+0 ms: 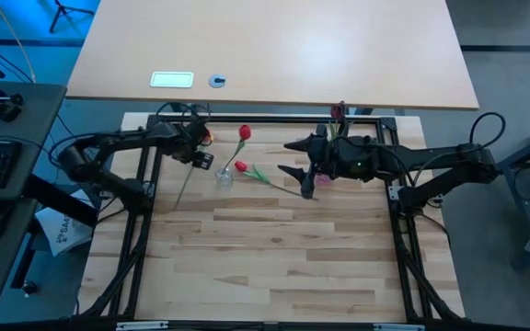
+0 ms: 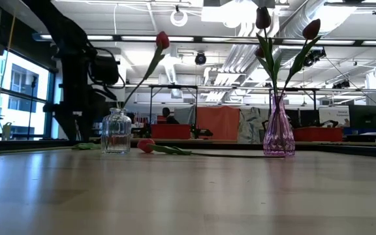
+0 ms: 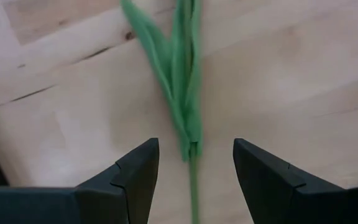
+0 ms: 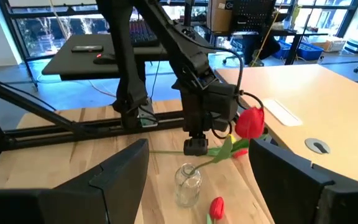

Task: Sort flowers into vase by color
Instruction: Put the left red tulip into the transparent vase

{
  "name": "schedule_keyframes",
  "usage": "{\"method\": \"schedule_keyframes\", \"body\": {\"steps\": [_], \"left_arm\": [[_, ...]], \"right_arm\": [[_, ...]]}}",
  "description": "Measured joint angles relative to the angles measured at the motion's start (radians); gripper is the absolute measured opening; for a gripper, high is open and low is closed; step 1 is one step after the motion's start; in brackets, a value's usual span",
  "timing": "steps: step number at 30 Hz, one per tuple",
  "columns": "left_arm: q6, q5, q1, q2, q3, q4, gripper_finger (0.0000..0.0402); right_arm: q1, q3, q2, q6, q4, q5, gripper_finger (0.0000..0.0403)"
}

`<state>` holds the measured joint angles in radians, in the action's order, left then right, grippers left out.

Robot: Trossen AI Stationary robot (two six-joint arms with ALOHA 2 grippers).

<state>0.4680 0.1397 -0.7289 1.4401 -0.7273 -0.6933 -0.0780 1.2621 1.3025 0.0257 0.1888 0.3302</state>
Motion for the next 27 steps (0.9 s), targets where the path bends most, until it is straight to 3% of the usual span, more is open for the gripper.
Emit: {"method": "schedule_keyframes", "body": {"steps": [9, 12, 15, 18, 23, 27], "left_arm": [[-0.012, 0.002, 0.0, 0.133, -0.005, 0.019, 0.0188], [-0.005, -0.004, 0.002, 0.146, -0.006, 0.021, 0.0154], [-0.028, -0.01, 0.004, 0.137, -0.004, 0.033, 0.0089], [-0.041, -0.005, 0.004, 0.099, 0.001, 0.051, 0.0018], [-0.025, 0.092, 0.001, -0.028, 0.003, 0.048, 0.001], [-0.033, 0.107, 0.004, -0.179, 0.004, 0.036, 0.0004]], "right_arm": [[0.0, 0.0, 0.0, 0.001, 0.018, 0.0, 0.0272], [0.0, 0.0, 0.0, 0.001, 0.019, 0.0, 0.0272], [0.0, 0.0, 0.0, 0.001, 0.032, 0.0, 0.0272], [0.0, 0.0, 0.0, 0.001, 0.053, 0.0, 0.0272], [-0.001, 0.0, 0.0, 0.003, 0.085, 0.0, 0.0272], [-0.001, 0.0, 0.0, 0.003, 0.085, 0.0, 0.0272]]}}
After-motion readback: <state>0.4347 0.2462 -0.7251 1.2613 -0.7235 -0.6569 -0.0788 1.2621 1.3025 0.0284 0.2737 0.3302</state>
